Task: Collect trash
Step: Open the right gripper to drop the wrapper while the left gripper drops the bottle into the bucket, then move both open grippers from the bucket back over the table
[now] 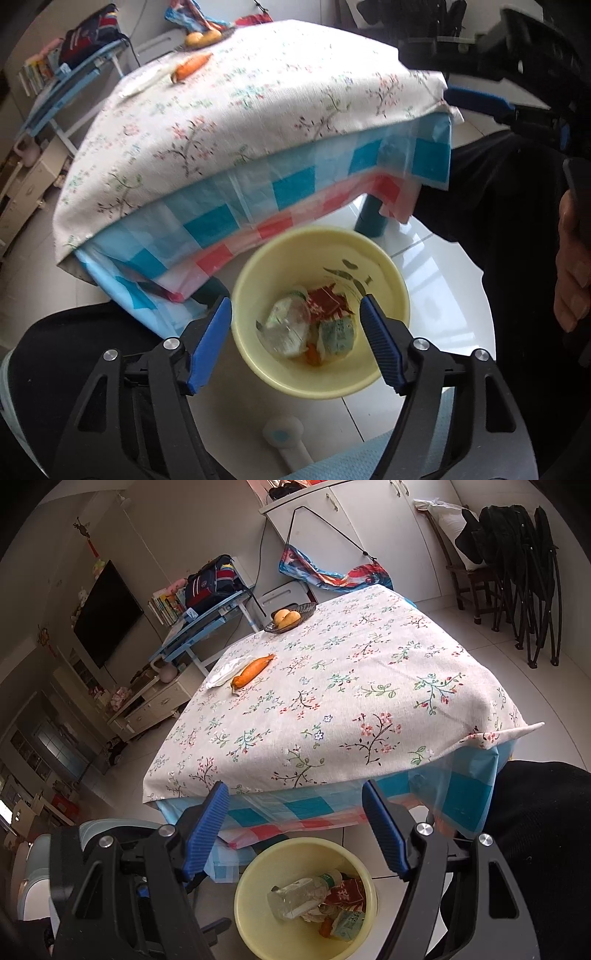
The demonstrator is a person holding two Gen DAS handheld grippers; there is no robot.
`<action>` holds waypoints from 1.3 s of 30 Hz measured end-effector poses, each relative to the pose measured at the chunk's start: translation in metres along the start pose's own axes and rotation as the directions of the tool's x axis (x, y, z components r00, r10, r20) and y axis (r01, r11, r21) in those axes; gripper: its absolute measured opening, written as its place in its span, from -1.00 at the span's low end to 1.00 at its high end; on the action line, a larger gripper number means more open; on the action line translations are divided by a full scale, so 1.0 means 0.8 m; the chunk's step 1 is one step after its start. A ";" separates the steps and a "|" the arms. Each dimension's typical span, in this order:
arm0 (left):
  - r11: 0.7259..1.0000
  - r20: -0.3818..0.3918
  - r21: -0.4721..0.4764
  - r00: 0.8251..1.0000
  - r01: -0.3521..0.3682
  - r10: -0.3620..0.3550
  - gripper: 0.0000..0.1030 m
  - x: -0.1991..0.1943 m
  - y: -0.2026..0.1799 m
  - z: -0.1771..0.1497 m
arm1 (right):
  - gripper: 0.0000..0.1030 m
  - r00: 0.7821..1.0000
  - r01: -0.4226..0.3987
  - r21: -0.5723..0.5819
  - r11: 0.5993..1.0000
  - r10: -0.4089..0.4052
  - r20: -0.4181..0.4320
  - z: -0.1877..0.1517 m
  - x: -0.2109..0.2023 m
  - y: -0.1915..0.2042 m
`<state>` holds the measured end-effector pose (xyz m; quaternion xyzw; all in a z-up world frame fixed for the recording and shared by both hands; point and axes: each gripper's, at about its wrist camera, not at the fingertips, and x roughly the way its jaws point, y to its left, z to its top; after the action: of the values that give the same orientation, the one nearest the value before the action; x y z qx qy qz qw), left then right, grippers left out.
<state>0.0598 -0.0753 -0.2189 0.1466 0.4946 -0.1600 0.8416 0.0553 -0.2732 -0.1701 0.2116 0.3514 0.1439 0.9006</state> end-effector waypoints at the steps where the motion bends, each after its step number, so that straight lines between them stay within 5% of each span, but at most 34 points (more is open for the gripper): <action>1: 1.000 0.013 -0.002 1.000 -0.005 0.005 0.36 -0.003 0.001 0.001 | 0.45 1.000 0.001 -0.001 1.000 -0.001 0.001 0.000 0.000 0.000; 22: 0.995 0.152 -0.069 0.985 -0.069 0.079 0.45 -0.034 0.024 0.007 | 0.46 1.000 0.003 -0.034 0.999 -0.004 -0.020 0.000 0.007 0.009; 39: 0.954 0.245 -0.287 0.955 -0.091 0.165 0.54 -0.036 0.130 0.045 | 0.46 0.997 -0.017 -0.103 0.995 0.009 -0.076 0.012 0.048 0.049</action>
<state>0.1180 0.0083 -0.1674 0.0386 0.3836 -0.0535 0.9211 0.0849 -0.2265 -0.1666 0.1613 0.3760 0.1759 0.8954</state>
